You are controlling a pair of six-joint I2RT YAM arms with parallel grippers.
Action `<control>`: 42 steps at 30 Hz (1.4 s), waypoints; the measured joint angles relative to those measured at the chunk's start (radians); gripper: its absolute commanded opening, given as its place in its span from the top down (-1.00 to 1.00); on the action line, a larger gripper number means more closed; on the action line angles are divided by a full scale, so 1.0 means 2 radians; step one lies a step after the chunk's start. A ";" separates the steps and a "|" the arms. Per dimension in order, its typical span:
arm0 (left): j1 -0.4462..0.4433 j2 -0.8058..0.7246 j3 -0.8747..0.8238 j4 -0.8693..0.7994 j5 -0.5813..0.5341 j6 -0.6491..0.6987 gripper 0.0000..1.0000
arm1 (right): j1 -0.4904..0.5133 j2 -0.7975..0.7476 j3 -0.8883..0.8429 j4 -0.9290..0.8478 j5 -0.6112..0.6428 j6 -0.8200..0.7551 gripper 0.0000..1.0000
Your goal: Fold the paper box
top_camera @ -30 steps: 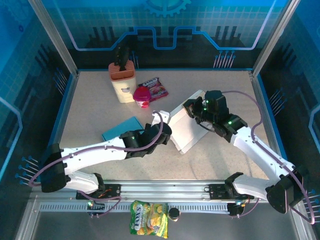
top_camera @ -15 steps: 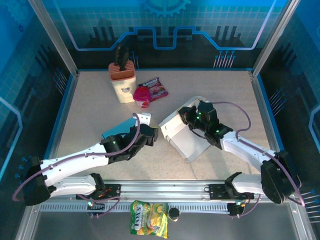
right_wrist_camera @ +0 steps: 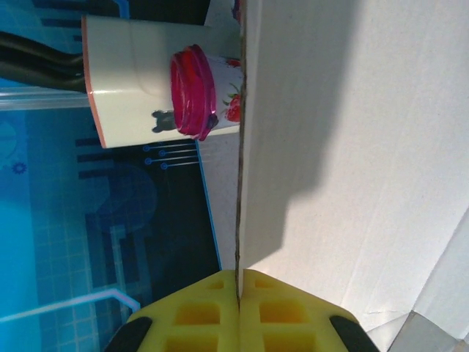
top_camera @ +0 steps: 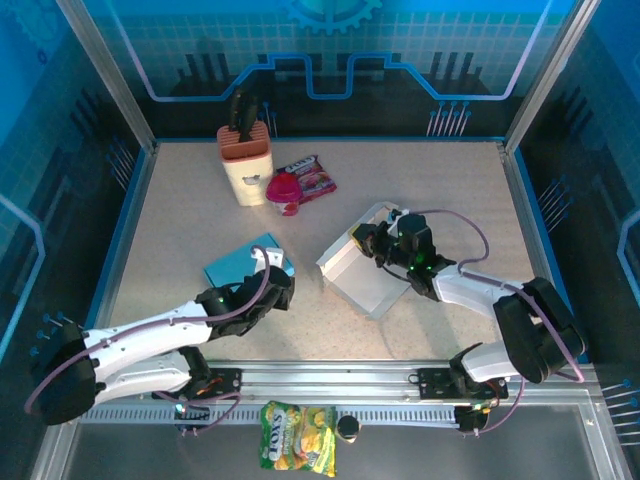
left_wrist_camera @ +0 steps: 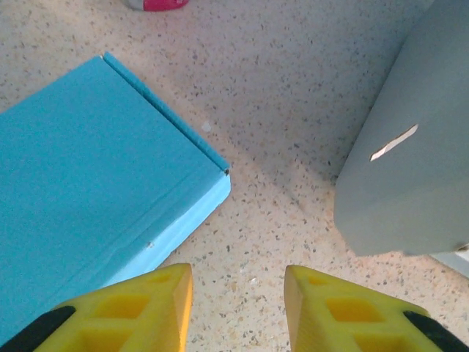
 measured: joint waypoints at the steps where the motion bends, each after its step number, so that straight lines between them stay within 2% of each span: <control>1: 0.000 0.000 -0.005 0.007 0.004 0.001 0.30 | -0.002 0.001 -0.002 0.005 -0.005 -0.002 1.00; 11: 0.021 0.043 -0.029 0.097 0.049 0.033 0.49 | -0.015 0.034 -0.015 0.058 -0.041 -0.014 1.00; 19: 0.041 0.088 -0.048 0.191 0.094 0.094 0.34 | -0.016 0.038 -0.019 0.071 -0.046 -0.015 1.00; 28: 0.044 0.120 -0.068 0.281 0.155 0.169 0.19 | -0.018 0.038 -0.021 0.073 -0.050 -0.016 1.00; 39: 0.044 0.125 -0.071 0.319 0.179 0.210 0.17 | -0.018 0.038 -0.021 0.072 -0.052 -0.032 1.00; 42: 0.044 0.095 -0.072 0.301 0.180 0.209 0.11 | -0.020 0.037 -0.022 0.072 -0.054 -0.041 1.00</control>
